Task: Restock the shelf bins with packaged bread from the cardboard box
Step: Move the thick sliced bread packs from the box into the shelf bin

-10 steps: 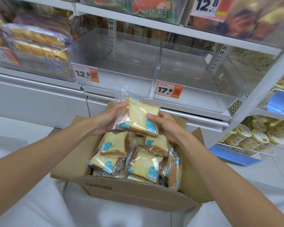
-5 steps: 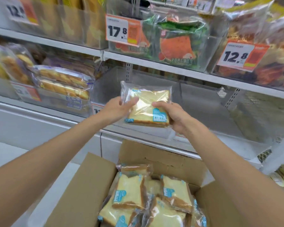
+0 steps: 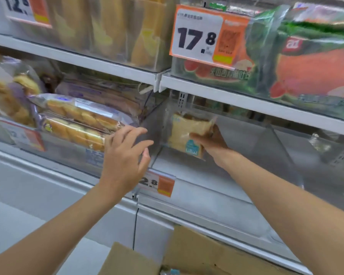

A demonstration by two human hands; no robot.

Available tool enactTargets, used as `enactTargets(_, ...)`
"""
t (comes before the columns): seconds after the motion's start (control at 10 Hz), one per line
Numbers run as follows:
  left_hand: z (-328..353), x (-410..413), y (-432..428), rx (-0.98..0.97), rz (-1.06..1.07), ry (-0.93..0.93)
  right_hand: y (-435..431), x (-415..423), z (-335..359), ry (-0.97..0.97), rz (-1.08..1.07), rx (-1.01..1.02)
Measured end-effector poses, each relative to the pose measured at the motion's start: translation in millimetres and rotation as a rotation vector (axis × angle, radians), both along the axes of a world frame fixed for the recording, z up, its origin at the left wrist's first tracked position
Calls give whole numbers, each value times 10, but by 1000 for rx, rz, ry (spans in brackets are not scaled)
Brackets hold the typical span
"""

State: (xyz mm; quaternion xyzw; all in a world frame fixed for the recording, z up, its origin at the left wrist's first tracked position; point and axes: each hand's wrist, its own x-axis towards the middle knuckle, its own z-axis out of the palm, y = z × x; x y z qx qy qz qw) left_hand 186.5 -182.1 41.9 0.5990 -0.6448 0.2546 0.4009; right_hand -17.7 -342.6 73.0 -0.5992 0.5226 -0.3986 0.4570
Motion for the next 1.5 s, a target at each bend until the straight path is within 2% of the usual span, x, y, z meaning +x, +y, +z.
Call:
enactTargets(0.1, -31, -25, -26, -43, 1, 16, -235, 32, -270, 224, 46, -17)
enactTargets(0.2, -35, -38, -36, -57, 5, 33, -289, 69, -259, 137, 93, -33)
enactTargets(0.3, -31, -45, -27, -64, 2, 37, -350, 58, -281, 66, 51, -42)
enactTargets(0.4, -29, -44, -27, -65, 1, 45, -331, 54, -274, 246, -58, -54)
enactTargets(0.5, -32, -43, -25, -64, 4, 50, -355, 66, -253, 359, -32, -144)
enactTargets(0.6, -23, -50, -27, -87, 1, 48, -371, 62, -282, 381, 24, -175)
enactTargets(0.7, -23, -55, -33, -98, 2, 42, -325, 83, -297, 322, -55, -239)
enactTargets(0.8, -28, -51, -30, -104, 4, 38, -227, 109, -240, 311, -134, -385)
enactTargets(0.9, -33, -51, -31, -113, 0, 40, -192, 112, -216, 417, -92, -430)
enactTargets(1.0, -45, -52, -33, -129, 0, 36, -247, 73, -165, 476, -27, -400)
enactTargets(1.2, -47, -49, -32, -152, 3, 25, -234, -62, -155, 310, 54, -336)
enactTargets(1.4, 57, -142, 117, -70, 107, -109, 195, -352, 112, 537, 132, -263)
enactTargets(1.5, 188, -396, 307, 28, 93, -98, 693, -588, 290, 671, 141, -355)
